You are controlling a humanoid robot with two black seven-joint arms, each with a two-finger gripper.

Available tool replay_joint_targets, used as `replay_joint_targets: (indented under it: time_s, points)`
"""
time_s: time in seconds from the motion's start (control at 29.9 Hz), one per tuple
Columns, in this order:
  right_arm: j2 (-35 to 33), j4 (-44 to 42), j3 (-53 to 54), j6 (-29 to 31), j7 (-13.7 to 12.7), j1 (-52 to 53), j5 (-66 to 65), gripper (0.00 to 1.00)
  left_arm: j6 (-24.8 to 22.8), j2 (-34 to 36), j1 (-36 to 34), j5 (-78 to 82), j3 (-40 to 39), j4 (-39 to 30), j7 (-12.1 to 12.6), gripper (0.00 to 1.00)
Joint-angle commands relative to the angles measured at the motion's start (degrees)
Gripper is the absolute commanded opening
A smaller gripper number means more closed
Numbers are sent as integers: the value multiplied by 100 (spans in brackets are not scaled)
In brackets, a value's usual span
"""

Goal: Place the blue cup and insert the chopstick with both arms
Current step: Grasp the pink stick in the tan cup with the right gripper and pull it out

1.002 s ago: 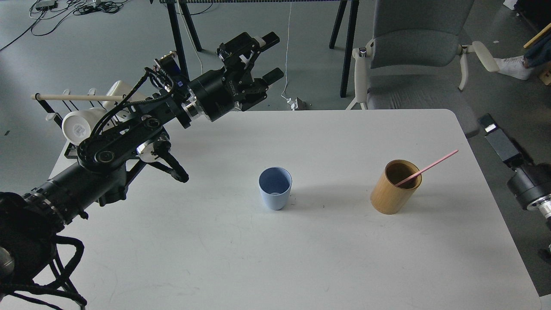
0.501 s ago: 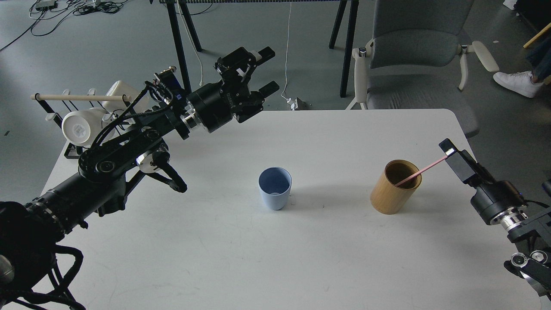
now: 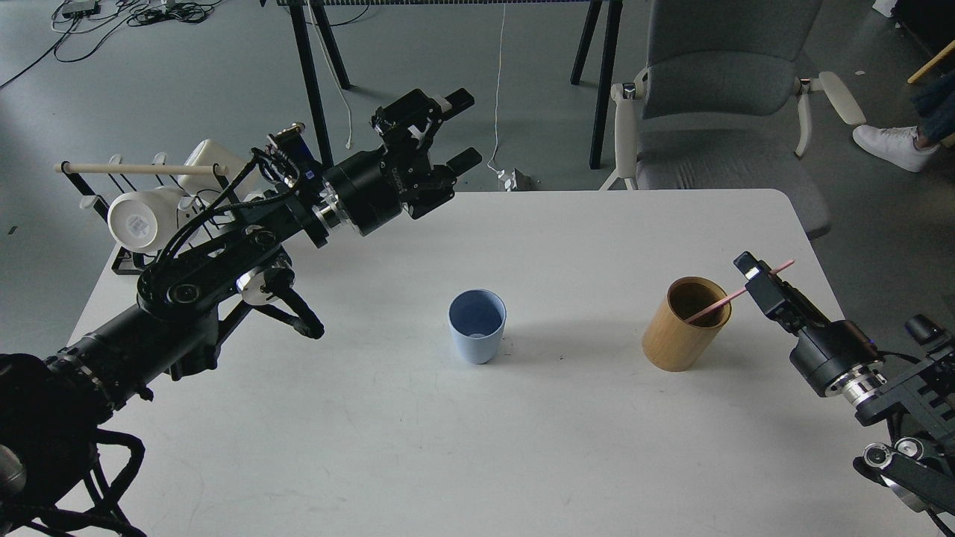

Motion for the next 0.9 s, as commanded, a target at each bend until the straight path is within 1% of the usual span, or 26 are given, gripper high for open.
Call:
replay_joint_targets:
  time_s: [0.0, 0.07, 0.13, 0.2, 0.4, 0.57, 0.77, 0.87]
  points:
    - [-15, 1, 0, 1, 0, -8, 0, 30, 0, 9, 34, 0, 0, 1, 0, 93]
    - [-15, 1, 0, 1, 0, -8, -9, 30, 0, 9, 34, 0, 0, 1, 0, 93]
    - [-15, 1, 0, 1, 0, -8, 0, 23, 0, 9, 52, 0, -9, 1, 0, 93]
    - [-15, 9, 0, 1, 0, -8, 0, 23, 0, 9, 61, 0, -9, 1, 0, 93]
    - [-15, 9, 0, 1, 0, 19, 0, 9, 0, 9, 105, 0, -9, 1, 0, 93]
    - [-41, 18, 0, 1, 0, 63, 0, 1, 0, 18, 131, -9, -9, 1, 0, 93]
    - [-225, 44, 8, 1, 0, 133, 0, 0, 0, 9, 149, -9, -9, 1, 0, 93]
    - [-444, 115, 34, 1, 0, 133, 26, 0, 0, 0, 157, -9, -9, 1, 0, 93]
